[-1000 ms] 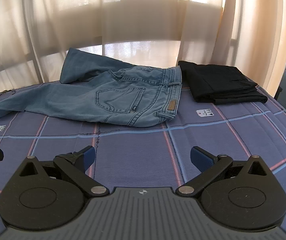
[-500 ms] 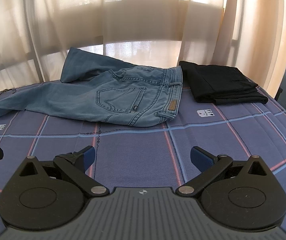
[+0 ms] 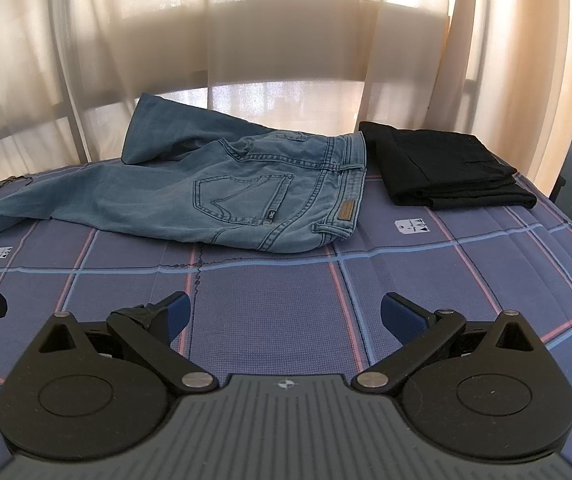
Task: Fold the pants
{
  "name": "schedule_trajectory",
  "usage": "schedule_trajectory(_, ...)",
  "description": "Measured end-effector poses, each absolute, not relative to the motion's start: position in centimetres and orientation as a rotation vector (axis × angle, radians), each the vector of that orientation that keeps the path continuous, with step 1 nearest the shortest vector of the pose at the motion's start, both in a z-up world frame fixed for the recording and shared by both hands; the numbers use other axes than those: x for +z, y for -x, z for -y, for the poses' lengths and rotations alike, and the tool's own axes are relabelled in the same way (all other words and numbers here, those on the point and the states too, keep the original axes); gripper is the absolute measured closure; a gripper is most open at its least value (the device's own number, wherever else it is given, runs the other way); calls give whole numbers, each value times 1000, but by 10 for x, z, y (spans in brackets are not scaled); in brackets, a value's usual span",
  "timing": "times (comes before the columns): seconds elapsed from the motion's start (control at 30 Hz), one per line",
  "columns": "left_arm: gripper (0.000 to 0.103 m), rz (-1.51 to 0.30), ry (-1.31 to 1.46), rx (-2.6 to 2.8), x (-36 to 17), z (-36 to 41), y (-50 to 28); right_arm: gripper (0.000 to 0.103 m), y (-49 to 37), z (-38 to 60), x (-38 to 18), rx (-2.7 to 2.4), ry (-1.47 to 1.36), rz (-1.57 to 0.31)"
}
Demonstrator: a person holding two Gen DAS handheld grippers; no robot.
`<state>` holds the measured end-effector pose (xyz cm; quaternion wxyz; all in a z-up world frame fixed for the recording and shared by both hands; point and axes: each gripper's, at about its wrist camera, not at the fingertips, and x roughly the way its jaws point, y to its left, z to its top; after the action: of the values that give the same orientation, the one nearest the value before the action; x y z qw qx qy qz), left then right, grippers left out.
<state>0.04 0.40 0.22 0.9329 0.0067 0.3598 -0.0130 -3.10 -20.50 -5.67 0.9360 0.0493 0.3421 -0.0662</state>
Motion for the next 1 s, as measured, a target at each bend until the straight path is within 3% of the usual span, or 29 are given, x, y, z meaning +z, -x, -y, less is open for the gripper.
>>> schedule_trajectory(1.0,0,-751,-4,-28,-1,-6,-9,0,21,203,-59,-127,-82,-726)
